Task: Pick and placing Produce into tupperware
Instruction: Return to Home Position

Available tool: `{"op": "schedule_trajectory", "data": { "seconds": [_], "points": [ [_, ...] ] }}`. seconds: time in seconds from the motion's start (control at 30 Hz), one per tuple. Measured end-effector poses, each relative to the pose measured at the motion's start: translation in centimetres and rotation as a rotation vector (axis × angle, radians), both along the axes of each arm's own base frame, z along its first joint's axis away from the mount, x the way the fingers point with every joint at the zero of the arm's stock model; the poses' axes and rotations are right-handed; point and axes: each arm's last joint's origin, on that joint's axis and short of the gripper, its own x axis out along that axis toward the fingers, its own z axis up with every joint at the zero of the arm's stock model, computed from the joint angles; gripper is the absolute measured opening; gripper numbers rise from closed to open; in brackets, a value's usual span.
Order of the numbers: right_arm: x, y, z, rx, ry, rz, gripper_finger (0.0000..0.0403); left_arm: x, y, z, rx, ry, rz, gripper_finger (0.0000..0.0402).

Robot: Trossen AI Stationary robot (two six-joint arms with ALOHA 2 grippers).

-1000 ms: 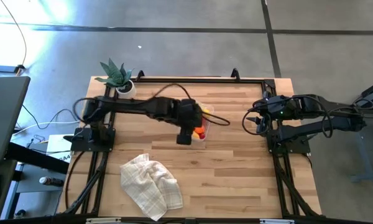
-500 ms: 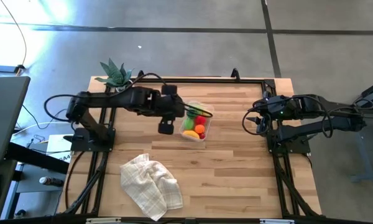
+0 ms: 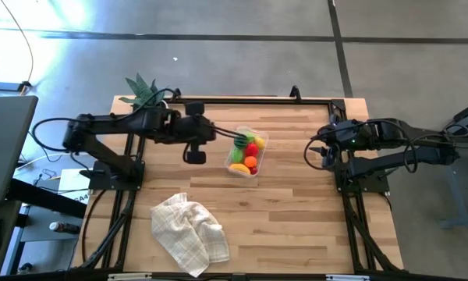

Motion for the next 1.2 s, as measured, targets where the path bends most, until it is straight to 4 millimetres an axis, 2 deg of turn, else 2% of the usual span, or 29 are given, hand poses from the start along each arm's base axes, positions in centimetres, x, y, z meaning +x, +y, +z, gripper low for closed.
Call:
{"op": "schedule_trajectory", "data": {
  "seconds": [0.17, 0.4, 0.6, 0.73, 1.03, 1.2],
  "points": [
    [0.0, 0.0, 0.0, -0.114, 0.041, 0.118, 0.0156, -2.1, 0.2, -1.3, -0.081, -0.129, 0.006, 0.0006],
    [0.2, 0.0, 0.2, -0.239, 0.053, 0.236, 0.0156, -3.9, -0.5, -1.6, -0.135, -0.309, -0.121, 0.0001],
    [0.2, 0.0, 0.2, -0.253, 0.058, 0.249, 0.0156, -5.5, -0.9, -1.9, -0.125, -0.459, -0.195, 0.0001],
    [0.3, 0.0, 0.2, -0.252, 0.058, 0.249, 0.0156, -7.1, -1.1, -2.8, -0.123, -0.518, -0.203, 0.0002],
    [1.2, 0.0, 0.8, 0.027, -0.129, -0.026, 0.0156, -11.9, -1.6, -3.6, -0.065, -0.694, -0.15, 0.0002],
    [2.1, 0.0, 1.3, 0.029, -0.208, -0.017, 0.0156, -14.4, -1.8, -3.4, -0.001, -0.779, -0.076, 0.0001]
  ]
}}
